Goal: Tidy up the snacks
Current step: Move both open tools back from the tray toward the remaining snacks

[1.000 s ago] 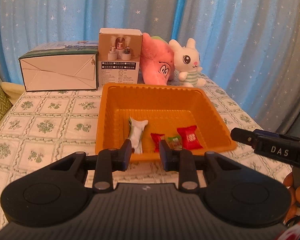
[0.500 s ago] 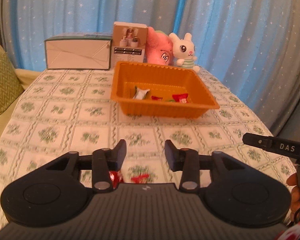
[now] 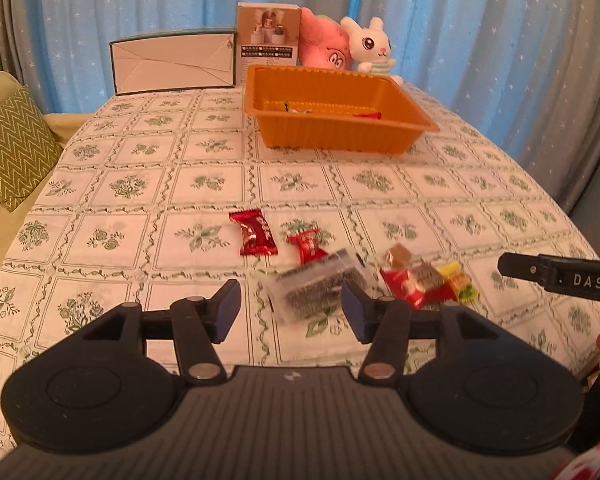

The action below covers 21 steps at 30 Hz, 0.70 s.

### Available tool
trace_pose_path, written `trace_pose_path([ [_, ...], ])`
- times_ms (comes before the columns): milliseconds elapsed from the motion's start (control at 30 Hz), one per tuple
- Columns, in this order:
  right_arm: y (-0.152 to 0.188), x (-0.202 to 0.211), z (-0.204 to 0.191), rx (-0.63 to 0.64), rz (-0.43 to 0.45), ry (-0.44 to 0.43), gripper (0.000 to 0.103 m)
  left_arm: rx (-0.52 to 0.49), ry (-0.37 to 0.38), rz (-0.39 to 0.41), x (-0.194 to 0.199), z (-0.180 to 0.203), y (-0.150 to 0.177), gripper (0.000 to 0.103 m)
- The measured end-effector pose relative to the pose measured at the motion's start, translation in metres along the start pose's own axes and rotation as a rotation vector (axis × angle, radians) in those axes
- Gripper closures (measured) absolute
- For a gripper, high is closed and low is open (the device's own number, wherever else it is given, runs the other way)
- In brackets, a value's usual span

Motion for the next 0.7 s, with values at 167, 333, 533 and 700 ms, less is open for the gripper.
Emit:
trace_pose_path([
  [167, 0.002, -0.003, -0.003, 0.031, -0.011, -0.007, 0.036, -0.051, 0.053, -0.015, -0.005, 0.015, 0.005, 0.051],
  [333, 0.005, -0.009, -0.004, 0.048, -0.022, -0.017, 0.036, -0.085, 0.058, -0.026, -0.012, 0.022, 0.007, 0.051],
  [533, 0.006, -0.024, -0.017, 0.12, -0.036, -0.028, 0.047, -0.081, 0.054, -0.034, -0.023, 0.02, 0.005, 0.051],
  [700, 0.009, -0.041, -0.026, 0.162, -0.06, -0.035, 0.056, -0.082, 0.061, -0.038, -0.028, 0.019, 0.003, 0.051],
])
Point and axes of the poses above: each gripper's, at about its wrist camera, not at the fingertips, and x roughly against the way its jaws point, z to its right, y to its underside, the point moved 3 cm from there along -x, roughly the way its jaws point, and after that the axes turned 11 degrees about x, right-handed, at the moved point
